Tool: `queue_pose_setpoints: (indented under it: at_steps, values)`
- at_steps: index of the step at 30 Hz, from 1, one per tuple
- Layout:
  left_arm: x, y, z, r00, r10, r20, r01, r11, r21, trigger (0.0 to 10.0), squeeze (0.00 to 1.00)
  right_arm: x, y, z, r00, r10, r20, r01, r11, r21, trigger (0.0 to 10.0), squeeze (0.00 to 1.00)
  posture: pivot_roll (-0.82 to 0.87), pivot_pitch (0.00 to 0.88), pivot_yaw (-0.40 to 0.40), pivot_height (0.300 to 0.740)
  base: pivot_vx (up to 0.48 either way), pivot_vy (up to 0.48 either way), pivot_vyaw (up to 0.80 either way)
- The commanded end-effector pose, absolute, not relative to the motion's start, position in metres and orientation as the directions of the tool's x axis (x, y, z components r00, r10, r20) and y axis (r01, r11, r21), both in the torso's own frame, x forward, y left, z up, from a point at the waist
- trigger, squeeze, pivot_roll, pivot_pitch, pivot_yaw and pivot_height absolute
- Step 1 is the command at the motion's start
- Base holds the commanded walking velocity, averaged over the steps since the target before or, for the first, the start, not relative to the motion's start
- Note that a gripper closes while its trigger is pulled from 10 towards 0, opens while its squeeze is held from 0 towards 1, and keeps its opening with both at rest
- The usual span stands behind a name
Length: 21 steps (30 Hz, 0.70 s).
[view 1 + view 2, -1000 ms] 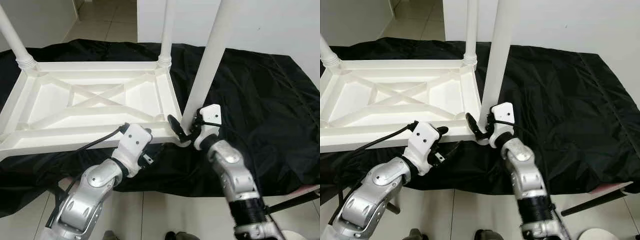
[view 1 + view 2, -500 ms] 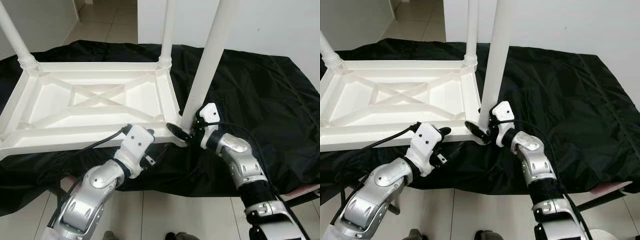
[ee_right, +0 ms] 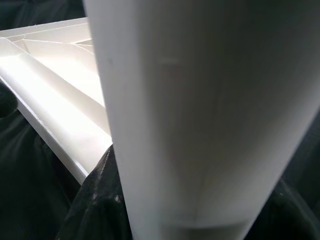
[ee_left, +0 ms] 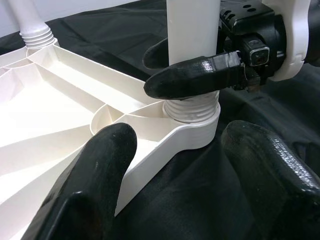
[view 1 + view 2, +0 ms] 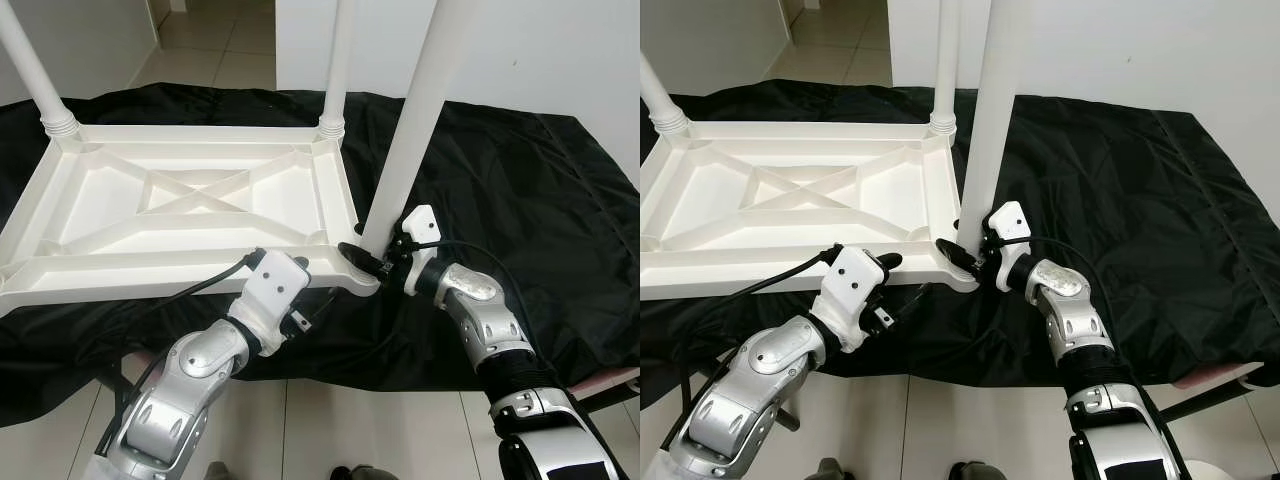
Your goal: Building children table
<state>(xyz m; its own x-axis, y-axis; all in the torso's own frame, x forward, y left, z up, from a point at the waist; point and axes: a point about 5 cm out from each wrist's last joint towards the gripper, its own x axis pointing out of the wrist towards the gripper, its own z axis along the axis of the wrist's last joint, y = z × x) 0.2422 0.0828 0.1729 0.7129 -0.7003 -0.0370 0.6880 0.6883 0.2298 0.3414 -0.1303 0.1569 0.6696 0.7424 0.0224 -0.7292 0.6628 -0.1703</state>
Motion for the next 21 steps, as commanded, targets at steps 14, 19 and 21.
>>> queue_pose_setpoints:
  at_steps: [14,19,21]
  values:
    - [0.239,0.08,0.166,0.697,-0.715,-0.059,0.707,0.671,0.222,10.0,0.0,0.337,-0.124,0.138,0.946,0.321,-0.034,-0.323,0.942,-0.089,10.0,0.0,0.01,0.085,-0.046,0.74,0.0,0.0,0.0]
    - [0.239,0.08,0.166,0.694,-0.718,-0.059,0.71,0.668,0.221,10.0,0.0,0.321,-0.105,0.137,0.991,0.135,-0.011,-0.135,0.991,-0.024,10.0,0.0,0.0,0.088,-0.047,0.74,0.0,0.0,0.0]
    - [0.239,0.079,0.167,0.693,-0.719,-0.058,0.711,0.667,0.221,10.0,0.0,0.317,-0.1,0.137,0.996,0.093,-0.009,-0.093,0.996,-0.005,10.0,0.0,0.0,0.091,-0.048,0.74,0.0,0.0,0.0]
